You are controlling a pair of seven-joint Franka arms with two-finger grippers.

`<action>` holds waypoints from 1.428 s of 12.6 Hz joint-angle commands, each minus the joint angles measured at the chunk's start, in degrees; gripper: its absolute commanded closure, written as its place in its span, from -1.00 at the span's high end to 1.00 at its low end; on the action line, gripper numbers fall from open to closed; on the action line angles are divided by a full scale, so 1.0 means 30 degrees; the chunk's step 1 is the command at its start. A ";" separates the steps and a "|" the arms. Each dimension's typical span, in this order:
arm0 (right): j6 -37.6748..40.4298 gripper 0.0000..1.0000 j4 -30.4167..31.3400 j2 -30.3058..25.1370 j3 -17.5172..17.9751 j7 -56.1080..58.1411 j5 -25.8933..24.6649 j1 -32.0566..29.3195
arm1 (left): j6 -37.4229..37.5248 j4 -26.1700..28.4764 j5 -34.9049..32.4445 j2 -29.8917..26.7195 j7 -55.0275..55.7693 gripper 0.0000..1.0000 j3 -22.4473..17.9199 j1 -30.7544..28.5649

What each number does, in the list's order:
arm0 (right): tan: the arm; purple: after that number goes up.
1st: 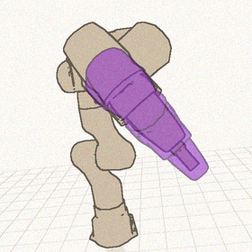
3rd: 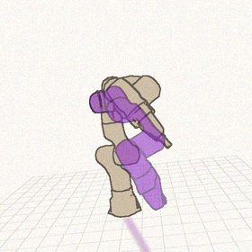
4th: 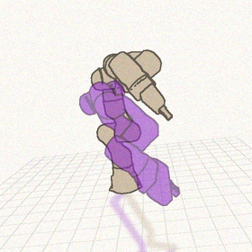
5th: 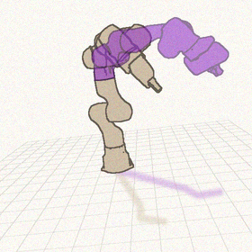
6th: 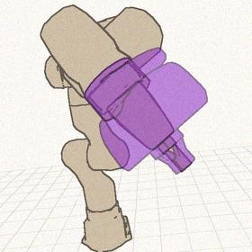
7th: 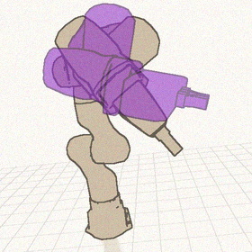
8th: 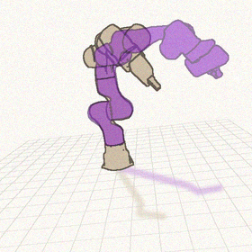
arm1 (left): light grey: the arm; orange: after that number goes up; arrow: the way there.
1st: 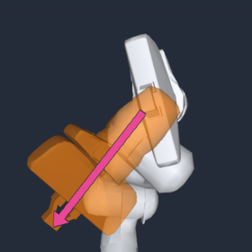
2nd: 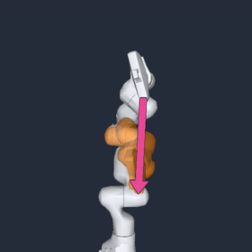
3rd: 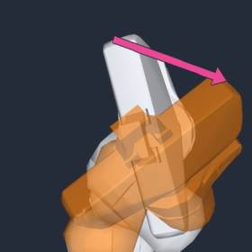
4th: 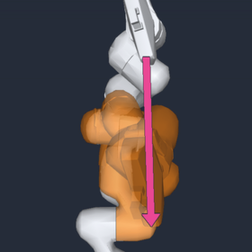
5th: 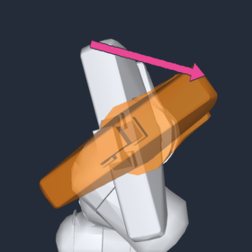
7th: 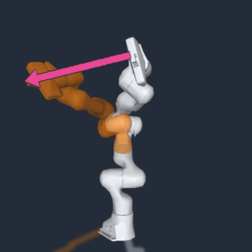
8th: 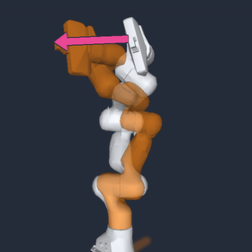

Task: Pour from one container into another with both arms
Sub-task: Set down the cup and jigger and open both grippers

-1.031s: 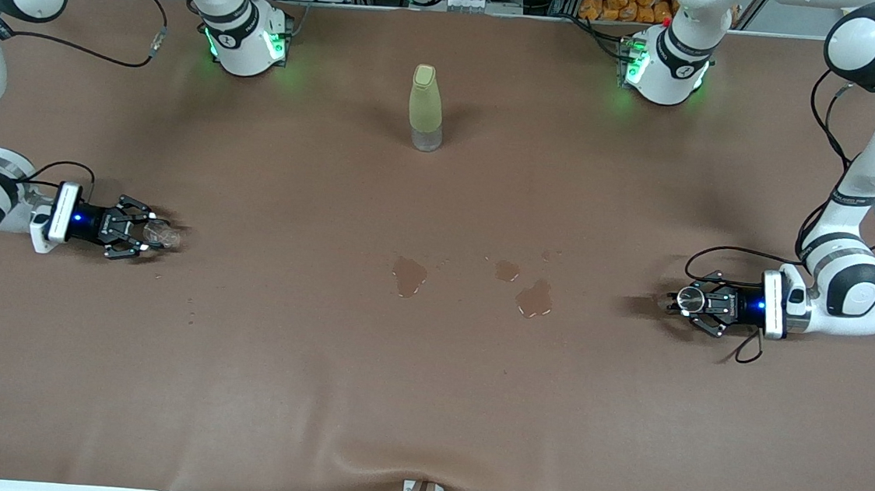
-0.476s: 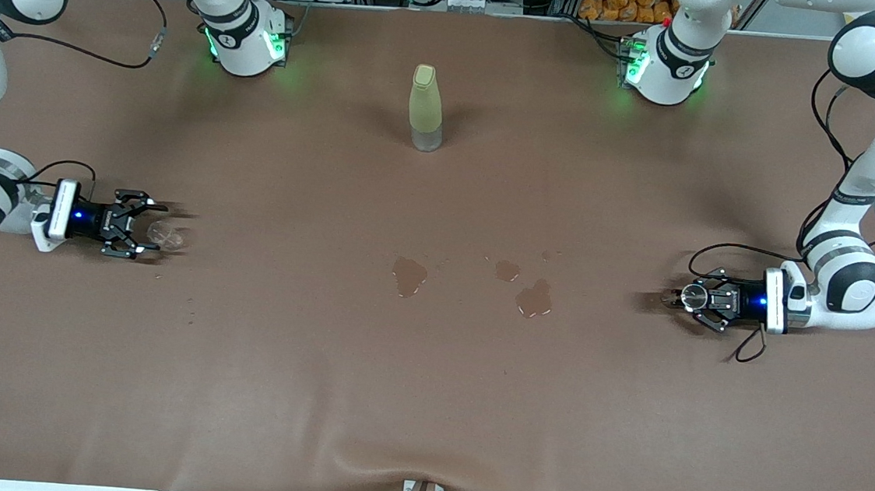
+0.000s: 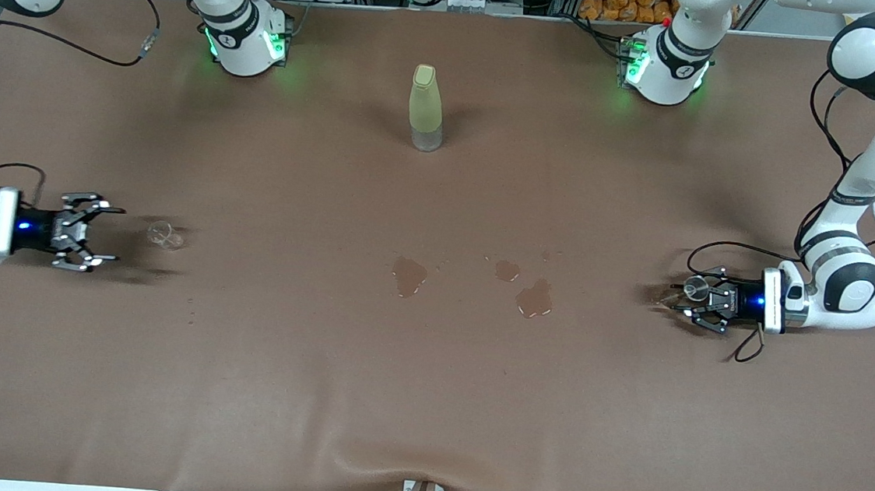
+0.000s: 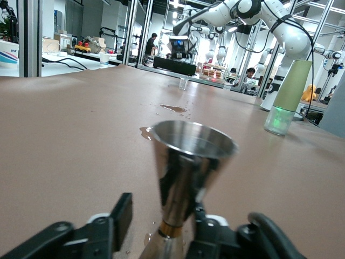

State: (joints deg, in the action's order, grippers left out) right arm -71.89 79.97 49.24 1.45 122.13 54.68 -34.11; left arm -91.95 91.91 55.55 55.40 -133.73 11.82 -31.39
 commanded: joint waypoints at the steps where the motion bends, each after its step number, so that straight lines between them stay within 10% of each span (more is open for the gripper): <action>1: 0.0438 1.00 -0.2127 -0.1176 0.0015 -0.6228 -0.0706 0.0850 | 0.0182 -0.0167 -0.0440 -0.0212 0.1325 1.00 -0.0129 -0.0141; 9: -0.4448 1.00 -0.2544 -0.7268 -0.0073 -2.1561 -0.5531 0.6353 | 0.0182 -0.4263 -0.7323 -0.2963 1.3068 1.00 0.0074 0.0383; 18: -0.7501 1.00 -0.2252 -0.9207 -0.0102 -3.2532 -1.2918 1.0638 | 0.0124 -0.4796 -1.4259 -0.9731 2.9525 1.00 0.0044 0.5596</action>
State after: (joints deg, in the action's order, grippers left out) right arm -93.26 70.63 23.42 1.72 26.60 19.04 -2.71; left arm -91.52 75.77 17.31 29.08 -53.30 12.60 -17.50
